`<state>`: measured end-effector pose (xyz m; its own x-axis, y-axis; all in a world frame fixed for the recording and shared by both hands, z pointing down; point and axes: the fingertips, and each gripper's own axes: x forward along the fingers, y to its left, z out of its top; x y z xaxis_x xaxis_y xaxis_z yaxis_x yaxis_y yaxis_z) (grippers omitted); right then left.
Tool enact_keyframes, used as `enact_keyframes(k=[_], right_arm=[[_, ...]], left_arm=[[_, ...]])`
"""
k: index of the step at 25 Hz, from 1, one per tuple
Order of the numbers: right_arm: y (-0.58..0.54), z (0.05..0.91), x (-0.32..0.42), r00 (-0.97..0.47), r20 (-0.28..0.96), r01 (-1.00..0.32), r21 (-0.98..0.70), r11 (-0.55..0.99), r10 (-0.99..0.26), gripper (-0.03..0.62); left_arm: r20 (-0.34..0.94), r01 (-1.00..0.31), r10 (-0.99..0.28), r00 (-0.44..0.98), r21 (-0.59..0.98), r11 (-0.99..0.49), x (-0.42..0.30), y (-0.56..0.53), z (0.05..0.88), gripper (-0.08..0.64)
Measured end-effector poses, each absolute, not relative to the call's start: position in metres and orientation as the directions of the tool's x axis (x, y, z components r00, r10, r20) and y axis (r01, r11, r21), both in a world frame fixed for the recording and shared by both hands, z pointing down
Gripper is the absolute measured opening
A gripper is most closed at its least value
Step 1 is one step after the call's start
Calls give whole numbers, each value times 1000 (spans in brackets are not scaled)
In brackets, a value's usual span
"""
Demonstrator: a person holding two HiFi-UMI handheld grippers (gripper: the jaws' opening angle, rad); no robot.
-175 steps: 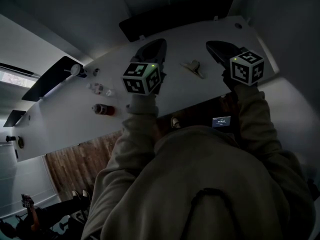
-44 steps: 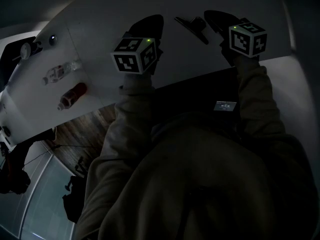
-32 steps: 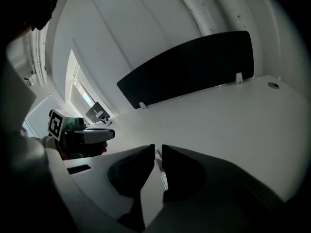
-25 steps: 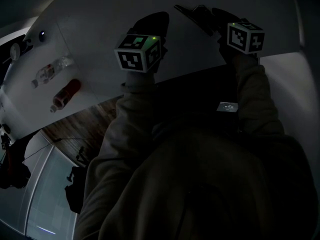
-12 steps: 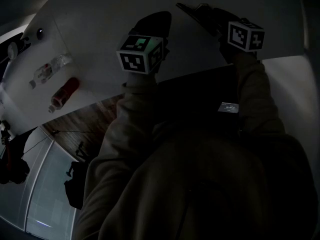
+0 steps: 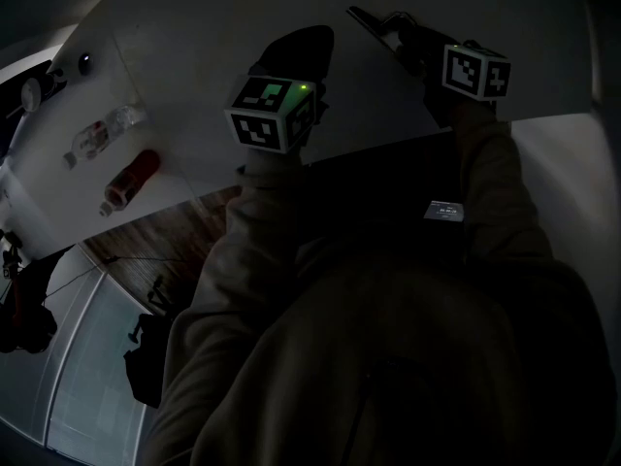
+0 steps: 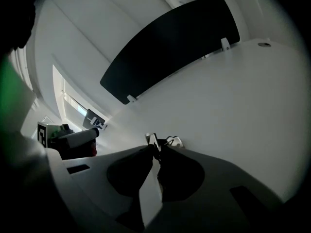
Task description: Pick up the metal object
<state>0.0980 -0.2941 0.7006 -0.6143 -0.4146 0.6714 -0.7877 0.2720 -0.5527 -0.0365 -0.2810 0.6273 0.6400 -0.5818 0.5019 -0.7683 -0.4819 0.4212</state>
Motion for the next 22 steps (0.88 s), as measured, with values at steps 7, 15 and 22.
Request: enact_keyframes(k=[7, 15, 22], right_arm=[[-293, 681, 92, -641, 639, -765, -580, 280, -426, 40], [-297, 665, 78, -644, 634, -763, -572, 302, -427, 38], [-312, 628, 62, -676, 582, -736, -568, 369, -451, 38]], left_arm=[[501, -779, -597, 626, 425, -461, -46, -281, 620, 3], [505, -789, -608, 613, 420, -447, -60, -282, 614, 3], [486, -798, -633, 602, 401, -450, -71, -289, 591, 3]])
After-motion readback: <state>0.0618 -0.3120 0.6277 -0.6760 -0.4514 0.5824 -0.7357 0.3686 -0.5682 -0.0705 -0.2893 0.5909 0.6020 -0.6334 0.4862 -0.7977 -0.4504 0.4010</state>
